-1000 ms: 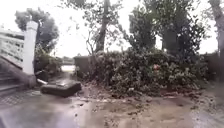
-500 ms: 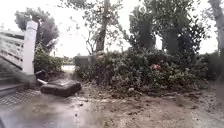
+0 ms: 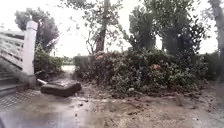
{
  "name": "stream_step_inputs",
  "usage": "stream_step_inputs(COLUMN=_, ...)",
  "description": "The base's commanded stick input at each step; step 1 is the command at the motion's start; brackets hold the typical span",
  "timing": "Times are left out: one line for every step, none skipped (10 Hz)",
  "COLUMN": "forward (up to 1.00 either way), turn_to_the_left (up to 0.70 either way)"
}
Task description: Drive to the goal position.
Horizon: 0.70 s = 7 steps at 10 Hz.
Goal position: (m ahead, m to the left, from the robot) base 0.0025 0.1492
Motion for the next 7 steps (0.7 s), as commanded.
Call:
stream_step_inputs(forward=0.03, turn_to_the_left=0.13)
stream_step_inputs(forward=0.03, turn_to_the_left=0.13)
stream_step_inputs(forward=0.03, turn_to_the_left=0.13)
stream_step_inputs(forward=0.03, turn_to_the_left=0.13)
stream_step_inputs(forward=0.03, turn_to_the_left=0.13)
stream_step_inputs(forward=0.03, turn_to_the_left=0.13)
stream_step_inputs(forward=0.03, turn_to_the_left=0.13)
